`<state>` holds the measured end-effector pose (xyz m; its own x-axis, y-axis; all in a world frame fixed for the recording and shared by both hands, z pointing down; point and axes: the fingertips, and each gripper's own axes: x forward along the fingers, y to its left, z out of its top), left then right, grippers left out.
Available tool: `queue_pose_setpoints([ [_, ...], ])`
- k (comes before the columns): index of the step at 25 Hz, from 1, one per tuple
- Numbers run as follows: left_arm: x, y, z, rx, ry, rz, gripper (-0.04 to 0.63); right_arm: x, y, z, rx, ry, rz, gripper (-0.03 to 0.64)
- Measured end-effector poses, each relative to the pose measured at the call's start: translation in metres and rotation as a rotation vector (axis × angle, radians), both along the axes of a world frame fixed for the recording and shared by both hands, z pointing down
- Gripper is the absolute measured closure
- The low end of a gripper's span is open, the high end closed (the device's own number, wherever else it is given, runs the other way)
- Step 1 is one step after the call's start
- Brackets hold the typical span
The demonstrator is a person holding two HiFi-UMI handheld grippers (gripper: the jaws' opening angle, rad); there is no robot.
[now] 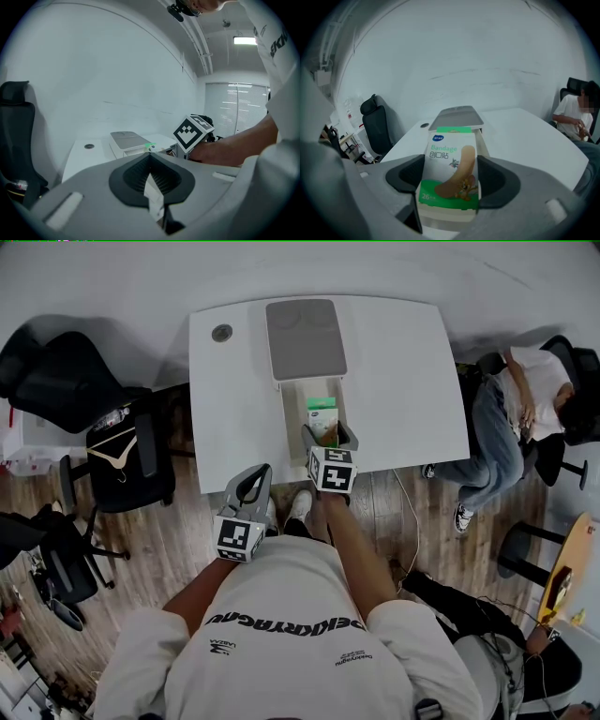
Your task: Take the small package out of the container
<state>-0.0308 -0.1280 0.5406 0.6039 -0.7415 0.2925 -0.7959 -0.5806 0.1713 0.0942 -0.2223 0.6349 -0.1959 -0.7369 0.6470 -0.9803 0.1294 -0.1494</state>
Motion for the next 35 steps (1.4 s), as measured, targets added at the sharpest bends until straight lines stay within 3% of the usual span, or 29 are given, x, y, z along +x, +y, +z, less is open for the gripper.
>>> queue_pose_setpoints([
  [35,0.002,0.029,-0.034,0.097,0.012,0.046,0.592,-0.012,0.070,-0.088,0.266,-0.088,-0.044,0.275],
])
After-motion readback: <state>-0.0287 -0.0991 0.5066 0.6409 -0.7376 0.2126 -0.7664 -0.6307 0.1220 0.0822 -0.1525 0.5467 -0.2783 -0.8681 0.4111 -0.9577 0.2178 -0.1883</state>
